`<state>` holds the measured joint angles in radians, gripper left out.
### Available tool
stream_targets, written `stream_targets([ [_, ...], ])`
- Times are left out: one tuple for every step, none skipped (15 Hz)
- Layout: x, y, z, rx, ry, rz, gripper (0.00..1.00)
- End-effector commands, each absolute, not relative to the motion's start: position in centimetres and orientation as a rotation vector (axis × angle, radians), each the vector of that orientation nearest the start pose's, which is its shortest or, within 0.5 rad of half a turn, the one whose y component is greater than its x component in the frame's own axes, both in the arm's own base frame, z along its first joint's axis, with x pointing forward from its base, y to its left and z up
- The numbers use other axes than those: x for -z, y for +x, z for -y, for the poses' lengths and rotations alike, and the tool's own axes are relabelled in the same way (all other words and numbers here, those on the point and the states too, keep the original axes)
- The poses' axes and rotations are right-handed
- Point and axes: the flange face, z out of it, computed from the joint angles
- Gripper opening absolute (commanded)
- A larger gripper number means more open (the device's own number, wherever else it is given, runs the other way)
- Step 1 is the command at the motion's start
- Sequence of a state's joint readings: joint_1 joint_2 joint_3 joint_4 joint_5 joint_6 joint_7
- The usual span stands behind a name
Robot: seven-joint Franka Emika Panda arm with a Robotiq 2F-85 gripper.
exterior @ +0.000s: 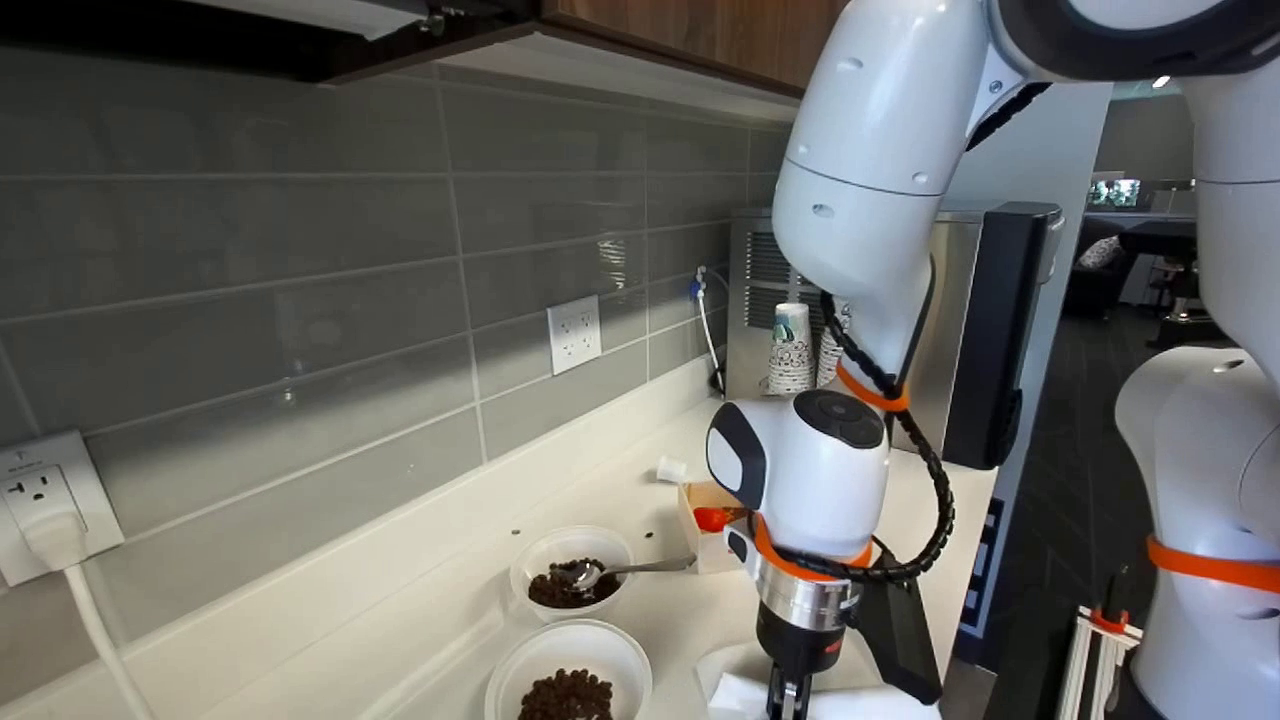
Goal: Use the napkin to wipe the table
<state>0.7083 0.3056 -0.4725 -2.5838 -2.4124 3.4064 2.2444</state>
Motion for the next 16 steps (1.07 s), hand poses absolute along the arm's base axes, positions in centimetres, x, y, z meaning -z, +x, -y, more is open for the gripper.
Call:
stream_targets([
  [-17.7, 28.6, -8.8, 0.224, -3.070, 0.529, 0.00],
  [-18.1, 29.4, -8.3, 0.248, -3.070, 0.471, 0.00],
  [-18.2, 29.9, -8.0, 0.246, -3.067, 0.434, 0.00],
  [-18.2, 30.7, -7.9, 0.262, -3.070, 0.401, 0.00],
  [-18.1, 31.3, -8.2, 0.264, -3.063, 0.368, 0.00],
  [-18.0, 31.8, -8.6, 0.266, -3.055, 0.342, 0.00],
  [-17.9, 32.2, -9.4, 0.265, -3.042, 0.326, 0.00],
  [-18.0, 32.4, -10.1, 0.263, -3.025, 0.317, 0.00],
  [-18.0, 32.5, -10.8, 0.258, -3.012, 0.325, 0.00],
  [-18.0, 32.3, -11.6, 0.236, -2.994, 0.344, 0.00],
  [-17.8, 31.9, -12.0, 0.206, -2.984, 0.365, 0.00],
  [-17.7, 31.4, -12.2, 0.170, -2.971, 0.389, 0.00],
  [-17.5, 30.9, -12.0, 0.144, -2.973, 0.408, 0.00],
  [-17.4, 30.3, -11.6, 0.107, -2.973, 0.415, 0.00],
  [-17.2, 29.8, -10.9, 0.085, -2.987, 0.415, 0.00],
  [-17.1, 29.4, -10.0, 0.067, -2.996, 0.408, 0.00],
])
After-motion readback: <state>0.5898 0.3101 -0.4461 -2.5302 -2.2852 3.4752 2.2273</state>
